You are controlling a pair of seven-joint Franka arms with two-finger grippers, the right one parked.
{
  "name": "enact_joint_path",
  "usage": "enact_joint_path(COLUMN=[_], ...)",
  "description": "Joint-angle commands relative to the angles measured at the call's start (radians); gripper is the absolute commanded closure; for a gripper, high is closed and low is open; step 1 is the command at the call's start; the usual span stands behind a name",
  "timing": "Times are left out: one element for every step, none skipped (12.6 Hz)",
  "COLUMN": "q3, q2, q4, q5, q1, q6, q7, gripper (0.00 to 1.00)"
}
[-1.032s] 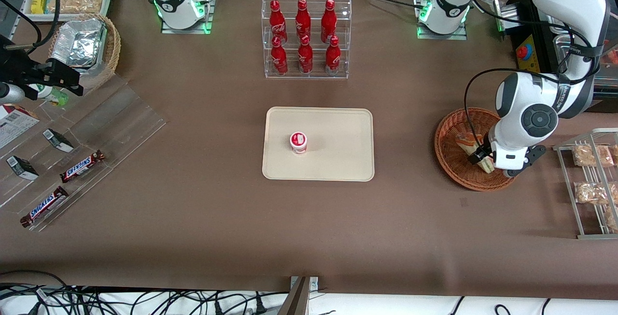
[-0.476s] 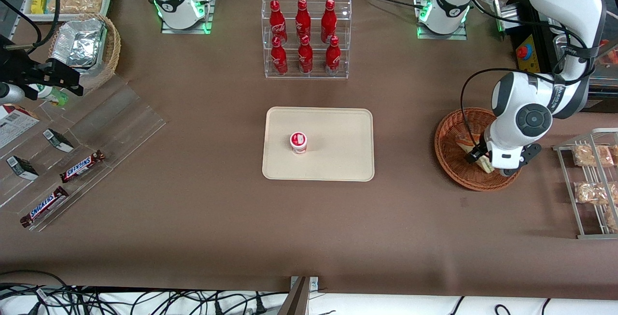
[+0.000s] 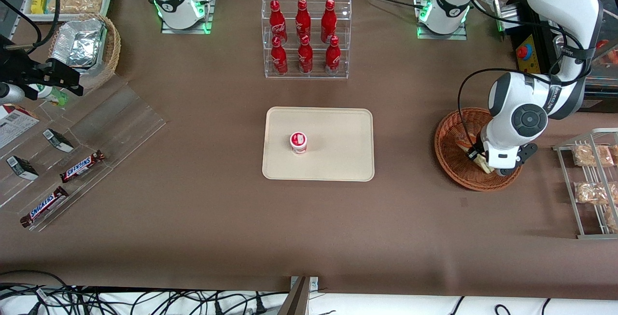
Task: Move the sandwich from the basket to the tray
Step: 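Lift the sandwich and carry it over the cream tray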
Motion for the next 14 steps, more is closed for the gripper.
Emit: enact_joint_path(q3=[-0.003,-0.006,-0.028,-0.054,-0.097,-0.142,-0.183,-0.231,-0.258,-0.295,-0.340,-0.372,-0.394,-0.394], q2=[-0.039,-0.046,-0.051,-0.053,-0.053,-0.053,-0.053,-0.053,-0.053,-0.047,-0.040,-0.018,0.004,0.024], q4=[0.037,0.078,0.124,0.167,0.213,0.273,0.322,0.357,0.376,0.378,0.379,0.378,0.379,0.376], q5=[0.027,0.024,0.011,0.007,0.000,-0.023,-0.032,-0.063,-0.101,-0.115,-0.114,-0.114,-0.106,-0.106], q1=[0.002,0.001,0.002,0.004,0.004,0.005,0.005,0.005,0.002,-0.005,-0.019,-0.030,-0.069,-0.111], q6=[-0.082,-0.158,-0.239,-0.305,-0.359,-0.413,-0.459,-0.475,-0.475,-0.466,-0.455,-0.420,-0.368,-0.328], q7=[0.069,0.128,0.190,0.222,0.229,0.232,0.261,0.302,0.308,0.308,0.305,0.310,0.293,0.279], gripper=[0.68,0.68,0.69,0.69,0.69,0.69,0.69,0.69,0.68,0.68,0.68,0.68,0.68,0.68])
